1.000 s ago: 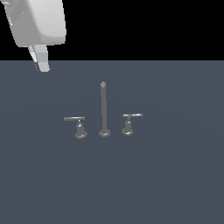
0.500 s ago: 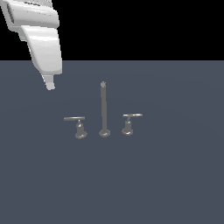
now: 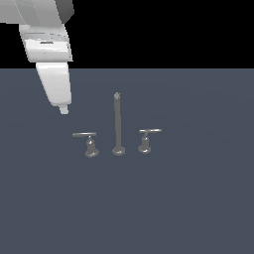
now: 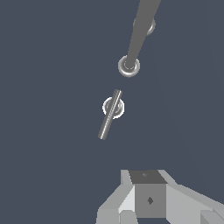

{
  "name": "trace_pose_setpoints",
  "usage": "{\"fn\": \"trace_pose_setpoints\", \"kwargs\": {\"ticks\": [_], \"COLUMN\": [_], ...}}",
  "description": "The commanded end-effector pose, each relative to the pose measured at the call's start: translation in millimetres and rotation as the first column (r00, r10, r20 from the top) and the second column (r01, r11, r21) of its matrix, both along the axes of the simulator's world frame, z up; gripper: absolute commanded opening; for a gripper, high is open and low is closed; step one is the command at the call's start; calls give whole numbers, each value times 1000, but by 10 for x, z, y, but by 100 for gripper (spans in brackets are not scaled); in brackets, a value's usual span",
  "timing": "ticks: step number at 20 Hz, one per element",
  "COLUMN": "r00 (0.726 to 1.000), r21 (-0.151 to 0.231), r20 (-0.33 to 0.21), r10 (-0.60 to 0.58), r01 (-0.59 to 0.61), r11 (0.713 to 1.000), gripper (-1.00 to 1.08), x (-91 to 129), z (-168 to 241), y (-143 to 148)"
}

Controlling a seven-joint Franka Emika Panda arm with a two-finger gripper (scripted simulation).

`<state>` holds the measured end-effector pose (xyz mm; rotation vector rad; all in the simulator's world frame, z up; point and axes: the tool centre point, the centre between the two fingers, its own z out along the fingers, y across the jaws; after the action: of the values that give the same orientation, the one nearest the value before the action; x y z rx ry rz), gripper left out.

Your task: Turn on the faucet by rotating a designated handle.

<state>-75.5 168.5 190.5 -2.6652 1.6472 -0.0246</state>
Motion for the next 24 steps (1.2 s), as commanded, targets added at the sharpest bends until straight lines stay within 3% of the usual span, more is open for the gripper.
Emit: {"fn": "trace_pose_setpoints", "kwargs": {"ticks": [1,15,24], "r00": [999,963,935], "r21": [0,-2,-1], "r20": [-1,-12,-17], "r10": [-39,-269,-354], "r01": [39,269,354], "r11": [999,963,935], "gripper": [-100,-100,-100], "x": [87,605,804], "z": [-112,-777,-1016], "y": [8,-36,-84]}}
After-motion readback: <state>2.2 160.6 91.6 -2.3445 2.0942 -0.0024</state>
